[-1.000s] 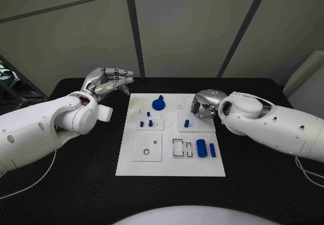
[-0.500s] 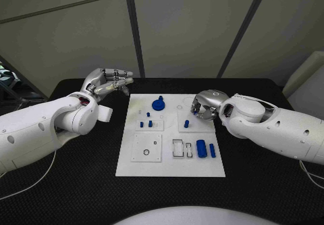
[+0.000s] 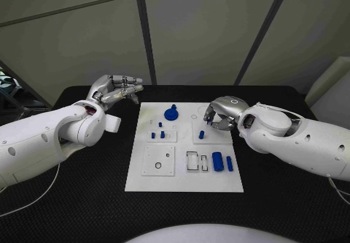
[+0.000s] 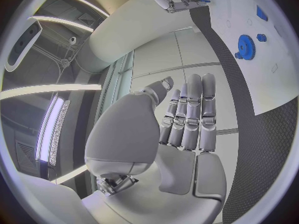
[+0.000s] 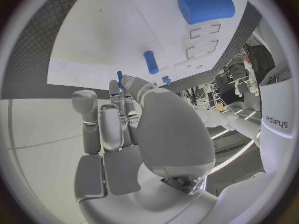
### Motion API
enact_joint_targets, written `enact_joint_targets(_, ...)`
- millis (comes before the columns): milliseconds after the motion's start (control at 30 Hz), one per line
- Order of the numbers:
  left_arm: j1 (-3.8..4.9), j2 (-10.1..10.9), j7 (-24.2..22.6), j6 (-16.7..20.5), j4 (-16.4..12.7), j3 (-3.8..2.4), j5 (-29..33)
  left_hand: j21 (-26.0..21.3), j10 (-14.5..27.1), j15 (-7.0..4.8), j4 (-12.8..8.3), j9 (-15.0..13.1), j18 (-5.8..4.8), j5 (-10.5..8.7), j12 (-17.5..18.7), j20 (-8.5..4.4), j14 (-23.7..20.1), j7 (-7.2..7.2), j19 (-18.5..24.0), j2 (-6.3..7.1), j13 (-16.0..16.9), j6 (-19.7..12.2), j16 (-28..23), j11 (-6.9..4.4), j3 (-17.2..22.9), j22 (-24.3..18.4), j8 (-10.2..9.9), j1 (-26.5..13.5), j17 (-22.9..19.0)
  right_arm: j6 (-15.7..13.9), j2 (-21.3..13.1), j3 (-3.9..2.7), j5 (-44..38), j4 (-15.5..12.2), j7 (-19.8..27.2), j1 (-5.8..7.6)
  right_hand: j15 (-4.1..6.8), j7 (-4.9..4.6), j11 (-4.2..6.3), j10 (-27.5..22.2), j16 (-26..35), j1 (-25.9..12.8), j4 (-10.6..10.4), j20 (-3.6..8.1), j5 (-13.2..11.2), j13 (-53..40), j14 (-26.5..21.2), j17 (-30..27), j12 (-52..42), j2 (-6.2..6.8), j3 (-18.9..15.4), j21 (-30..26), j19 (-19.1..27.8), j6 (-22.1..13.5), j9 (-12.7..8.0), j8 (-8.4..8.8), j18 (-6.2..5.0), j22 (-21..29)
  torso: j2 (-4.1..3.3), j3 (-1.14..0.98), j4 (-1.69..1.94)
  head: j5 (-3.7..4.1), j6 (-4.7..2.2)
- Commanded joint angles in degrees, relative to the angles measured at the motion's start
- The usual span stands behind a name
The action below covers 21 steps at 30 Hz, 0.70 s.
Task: Assemble the parts on the task board
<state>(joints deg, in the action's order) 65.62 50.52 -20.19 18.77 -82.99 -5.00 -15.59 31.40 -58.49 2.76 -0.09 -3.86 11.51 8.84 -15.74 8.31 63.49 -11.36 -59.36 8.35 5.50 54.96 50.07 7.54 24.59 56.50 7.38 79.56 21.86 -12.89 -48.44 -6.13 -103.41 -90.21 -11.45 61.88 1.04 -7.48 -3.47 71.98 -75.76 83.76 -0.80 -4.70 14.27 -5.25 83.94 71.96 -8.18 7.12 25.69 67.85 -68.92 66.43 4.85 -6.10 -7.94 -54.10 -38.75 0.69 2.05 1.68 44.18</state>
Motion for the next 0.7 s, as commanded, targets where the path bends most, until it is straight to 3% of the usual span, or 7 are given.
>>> enact_joint_targets(33, 0.07, -0.1, -0.4, 0.2, 0.1, -0.07, 0.3, -0.3, 0.4, -0.04, 0.0, 0.1, -1.04, -0.26, -0.3, -0.1, -0.3, -0.37, 0.1, -0.45, -0.1, -0.1, -0.3, 0.06, -0.4, -0.1, 0.0, 0.2, -0.1, -2.8, -0.2, -0.1, 0.9, -2.5, 0.3, 0.13, 0.31, 0.06, 0.23, 0.4, -0.3, -0.3, 0.4, -0.02, 0.4, -0.1, 3.6, 0.1, 0.1, -0.35, 0.0, 0.4, -0.4, 0.4, 0.0, -0.33, 0.71, -0.1, -0.07, -0.06, -0.06, -0.44, -0.06)
enact_joint_targets(167, 0.07, -0.3, -0.4, 0.2, 0.2, -0.07, 0.3, -0.3, 0.4, -0.02, 0.1, 0.1, -1.04, -0.26, -0.3, -0.09, -0.3, -0.4, 0.1, -0.47, -0.1, -0.2, -0.3, 0.09, -0.5, -0.1, 0.0, 0.2, -0.1, -4.3, -0.1, -0.16, 2.1, -6.1, 1.1, 0.15, 0.29, 0.0, 0.18, 0.4, -0.5, -0.3, 0.5, -0.01, 0.9, -0.2, 3.6, 0.3, 0.2, -0.35, 0.1, 0.6, -0.4, 0.2, 0.0, -0.2, 0.73, -0.3, -0.1, -0.05, 0.05, -0.8, -0.02)
enact_joint_targets(233, 0.07, -0.4, -0.4, 0.1, 0.3, -0.07, 0.3, -0.3, 0.4, -0.02, 0.1, 0.1, -1.04, -0.26, -0.3, -0.09, -0.3, -0.4, 0.1, -0.47, -0.1, -0.2, -0.3, 0.09, -0.5, -0.1, 0.0, 0.2, -0.1, -5.0, 0.3, -0.17, 3.0, -7.5, 1.5, 0.15, 0.28, -0.03, 0.16, 0.3, -0.5, -0.4, 0.5, -0.02, 1.0, -0.2, 3.6, 0.3, 0.3, -0.36, 0.1, 0.6, -0.4, 0.2, 0.0, -0.17, 0.73, -0.4, -0.07, -0.03, 0.12, -1.36, 0.12)
enact_joint_targets(367, 0.07, -0.7, -0.4, 0.2, 0.4, -0.07, 0.3, -0.3, 0.4, -0.02, 0.1, 0.1, -1.04, -0.26, -0.3, -0.09, -0.3, -0.4, 0.1, -0.47, -0.1, -0.2, -0.3, 0.09, -0.5, -0.1, 0.0, 0.2, -0.1, -5.4, 1.4, -0.18, 4.4, -8.8, 2.1, 0.14, 0.25, -0.07, 0.12, 0.3, -0.6, -0.4, 0.6, -0.03, 1.1, -0.2, 3.6, 0.3, 0.4, -0.36, 0.1, 0.7, -0.4, 0.2, 0.0, -0.11, 0.73, -0.4, -0.08, 0.01, 0.08, -2.2, 0.05)
enact_joint_targets(467, 0.07, -1.1, -0.4, 0.2, 0.5, -0.07, 0.3, -0.3, 0.4, -0.02, 0.1, 0.1, -1.04, -0.26, -0.3, -0.09, -0.3, -0.4, 0.1, -0.47, -0.1, -0.2, -0.3, 0.09, -0.5, -0.1, 0.0, 0.2, -0.1, -5.2, 2.6, -0.16, 5.3, -9.0, 2.7, 0.12, 0.23, -0.1, 0.1, 0.2, -0.6, -0.5, 0.6, -0.04, 1.2, -0.2, 3.6, 0.3, 0.4, -0.35, 0.1, 0.7, -0.4, 0.1, 0.0, -0.06, 0.74, -0.5, -0.09, 0.04, 0.09, -3.03, -0.01)
enact_joint_targets(600, 0.08, -1.6, -0.4, 0.1, 0.8, -0.07, 0.3, -0.3, 0.4, -0.02, 0.1, 0.1, -1.04, -0.26, -0.3, -0.09, -0.3, -0.4, 0.1, -0.47, -0.1, -0.2, -0.3, 0.09, -0.5, -0.1, 0.0, 0.2, -0.1, -4.6, 5.2, -0.11, 6.1, -8.0, 3.5, 0.01, 0.23, -0.11, 0.09, 0.2, -0.7, -0.4, 0.6, -0.04, 1.2, -0.2, 3.6, 0.4, 0.4, -0.34, 0.2, 0.7, -0.4, 0.1, 0.0, -0.05, 0.74, -0.5, -0.16, 0.05, 0.06, -4.8, 0.11)
enact_joint_targets(700, 0.09, -1.9, -0.3, 0.0, 1.0, -0.07, 0.3, -0.4, 0.5, 0.01, 0.1, 0.1, -1.05, -0.26, -0.4, -0.07, -0.3, -0.44, 0.1, -0.52, -0.1, -0.3, -0.3, 0.13, -0.6, -0.1, 0.0, 0.1, -0.1, -4.0, 6.7, -0.07, 6.2, -7.1, 3.9, -0.65, 0.21, -0.15, 0.06, 0.2, -0.8, -0.4, 0.7, -0.05, 1.2, -0.2, 3.6, 0.4, 0.5, -0.36, 0.2, 0.8, -0.4, 0.0, -0.1, 0.0, 0.76, -0.6, -0.14, 0.08, 0.1, -5.72, 0.18)
